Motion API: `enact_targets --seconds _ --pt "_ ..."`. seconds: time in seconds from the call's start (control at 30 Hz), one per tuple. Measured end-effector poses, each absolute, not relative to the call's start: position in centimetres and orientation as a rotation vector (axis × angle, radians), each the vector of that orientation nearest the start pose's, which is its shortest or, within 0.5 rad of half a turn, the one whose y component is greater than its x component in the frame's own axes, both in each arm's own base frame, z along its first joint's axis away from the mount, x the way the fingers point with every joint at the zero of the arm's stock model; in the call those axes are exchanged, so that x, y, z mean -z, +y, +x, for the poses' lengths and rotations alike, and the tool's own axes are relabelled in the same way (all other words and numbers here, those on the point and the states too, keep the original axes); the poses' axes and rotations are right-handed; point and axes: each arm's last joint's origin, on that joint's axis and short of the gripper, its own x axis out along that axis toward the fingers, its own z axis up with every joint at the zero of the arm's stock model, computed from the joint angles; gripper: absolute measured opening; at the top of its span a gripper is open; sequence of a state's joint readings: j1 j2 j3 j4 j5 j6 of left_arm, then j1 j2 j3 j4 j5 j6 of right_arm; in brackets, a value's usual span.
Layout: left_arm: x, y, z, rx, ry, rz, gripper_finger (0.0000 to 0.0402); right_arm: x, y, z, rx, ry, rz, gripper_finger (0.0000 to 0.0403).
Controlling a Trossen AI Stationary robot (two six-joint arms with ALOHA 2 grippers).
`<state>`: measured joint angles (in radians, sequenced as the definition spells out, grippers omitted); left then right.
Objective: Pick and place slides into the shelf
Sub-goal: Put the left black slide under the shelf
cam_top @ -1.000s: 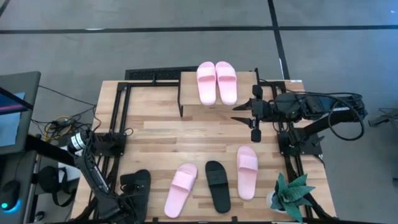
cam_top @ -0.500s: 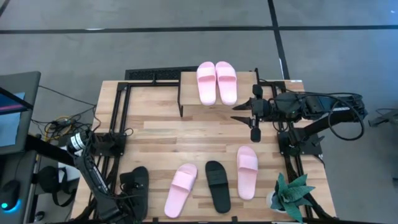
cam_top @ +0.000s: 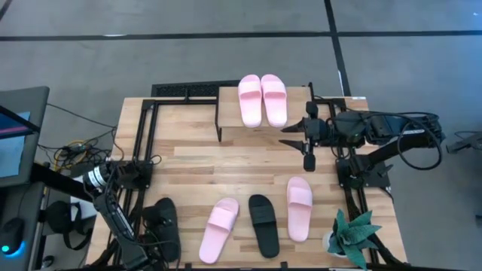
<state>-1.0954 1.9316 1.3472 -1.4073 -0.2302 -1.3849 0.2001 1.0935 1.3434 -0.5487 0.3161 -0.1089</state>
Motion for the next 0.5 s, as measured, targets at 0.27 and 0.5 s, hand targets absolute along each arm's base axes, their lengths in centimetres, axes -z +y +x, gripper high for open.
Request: enact_targets --seconds 0.27,0.5 --pt "-17.81 -27.23 14.77 -0.585 1.445 0.170 0.0123 -42.97 3.34 21.02 0.100 0.284 -0.185 0.0127" --pt "-17.59 -27.09 14.74 -0.616 1.420 0.156 0.0070 -42.77 3.41 21.32 0.099 0.294 -0.187 0.0127"
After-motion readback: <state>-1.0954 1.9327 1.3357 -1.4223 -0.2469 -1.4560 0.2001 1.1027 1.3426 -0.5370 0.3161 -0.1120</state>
